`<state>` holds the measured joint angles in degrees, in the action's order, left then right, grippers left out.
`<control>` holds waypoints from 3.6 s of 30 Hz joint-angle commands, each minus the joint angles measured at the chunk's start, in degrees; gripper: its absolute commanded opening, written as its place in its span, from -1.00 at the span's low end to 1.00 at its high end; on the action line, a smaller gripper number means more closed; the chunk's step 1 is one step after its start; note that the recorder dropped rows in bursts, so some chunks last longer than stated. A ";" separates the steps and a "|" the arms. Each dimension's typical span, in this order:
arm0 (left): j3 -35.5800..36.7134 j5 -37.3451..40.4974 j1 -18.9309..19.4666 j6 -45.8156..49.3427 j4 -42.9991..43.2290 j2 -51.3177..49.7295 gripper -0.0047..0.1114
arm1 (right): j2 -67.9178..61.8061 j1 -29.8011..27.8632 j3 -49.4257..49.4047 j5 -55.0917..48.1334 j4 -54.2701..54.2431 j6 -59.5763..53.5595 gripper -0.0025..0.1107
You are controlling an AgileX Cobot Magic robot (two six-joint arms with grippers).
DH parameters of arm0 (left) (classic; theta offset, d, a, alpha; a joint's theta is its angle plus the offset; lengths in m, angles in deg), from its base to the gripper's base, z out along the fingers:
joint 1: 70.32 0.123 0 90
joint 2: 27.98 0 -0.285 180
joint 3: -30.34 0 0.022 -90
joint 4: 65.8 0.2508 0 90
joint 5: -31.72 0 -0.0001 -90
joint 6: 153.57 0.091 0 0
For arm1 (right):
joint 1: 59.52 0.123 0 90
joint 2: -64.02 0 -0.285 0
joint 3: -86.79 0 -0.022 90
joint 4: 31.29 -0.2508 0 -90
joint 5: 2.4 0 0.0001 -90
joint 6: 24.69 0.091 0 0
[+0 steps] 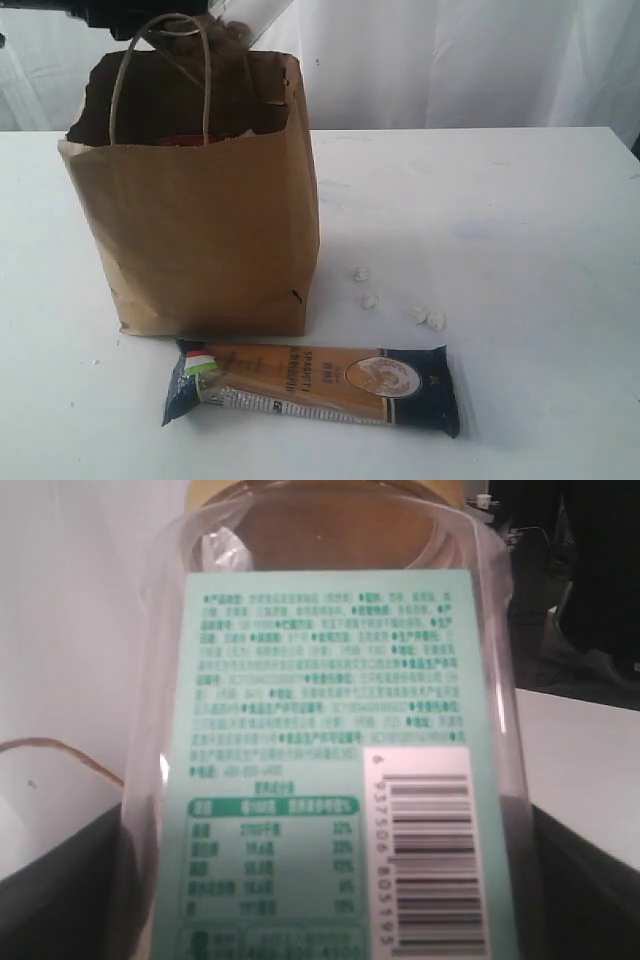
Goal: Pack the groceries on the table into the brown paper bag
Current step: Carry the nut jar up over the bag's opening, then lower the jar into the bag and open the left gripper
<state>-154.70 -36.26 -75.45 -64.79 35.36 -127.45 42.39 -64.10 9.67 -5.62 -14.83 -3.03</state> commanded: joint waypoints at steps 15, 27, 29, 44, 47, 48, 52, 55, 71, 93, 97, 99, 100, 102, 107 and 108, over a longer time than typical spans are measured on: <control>-0.45 -1.98 0.75 1.36 -1.21 -1.60 -0.92 | 0.32 -0.01 -0.10 0.05 -0.02 -0.10 -0.96; 2.60 -1.98 7.19 -1.52 -1.21 -0.22 -0.92 | 0.32 -0.01 -0.10 0.05 -0.13 -0.10 -0.96; 5.71 -1.98 7.19 -1.33 -1.21 0.41 -0.92 | 0.32 -0.01 -0.10 0.05 -0.13 2.17 -0.96; 11.76 -1.98 7.19 1.46 -1.21 4.35 -0.92 | 0.32 -0.01 -0.10 0.05 -0.13 2.17 -0.96; 11.76 -1.98 7.19 4.36 -1.21 4.35 -0.92 | 0.32 -0.01 -0.10 0.05 -0.13 2.17 -0.96; 11.76 -1.98 7.19 4.35 -1.21 4.35 -0.92 | 0.32 -0.01 -0.10 0.05 -0.13 2.17 -0.96; 11.76 -1.98 7.19 4.35 -1.21 4.35 -0.91 | 0.32 -0.01 -0.10 0.05 -0.13 2.17 -0.96; 11.76 -1.98 7.19 4.35 -1.21 4.35 -0.67 | 0.32 -0.01 -0.10 0.05 -0.13 2.17 -0.96; 11.76 -1.98 7.19 1.09 -1.21 4.35 0.03 | 0.32 -0.01 -0.10 0.05 -0.13 2.17 -0.96; 11.76 -1.98 7.19 -6.50 -1.21 4.35 0.72 | 0.32 -0.01 -0.10 0.05 -0.13 2.17 -0.96; 11.76 -1.98 7.19 -6.50 -1.21 4.35 0.85 | 0.32 -0.01 -0.10 0.05 -0.13 2.17 -0.96; 11.76 -1.98 7.19 -6.50 -1.21 4.35 0.86 | 0.32 -0.01 -0.10 0.05 -0.13 2.17 -0.96; 11.76 -1.98 7.19 -6.50 -1.21 4.35 0.86 | 0.32 -0.01 -0.10 0.05 -0.13 2.17 -0.96; 11.76 -1.98 7.19 -6.50 -1.21 4.35 0.86 | 0.32 -0.01 -0.10 0.05 -0.13 2.17 -0.96; 11.76 -1.98 7.19 -6.50 -1.21 4.35 0.86 | 0.32 -0.01 -0.10 0.05 -0.13 2.17 -0.96; 11.76 -1.98 7.19 -6.50 -1.21 4.35 0.86 | 0.32 -0.01 -0.10 0.05 -0.13 2.17 -0.96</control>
<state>-142.79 -37.76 -68.31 -70.69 34.55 -123.95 42.39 -64.10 9.67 -5.62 -14.83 -1.14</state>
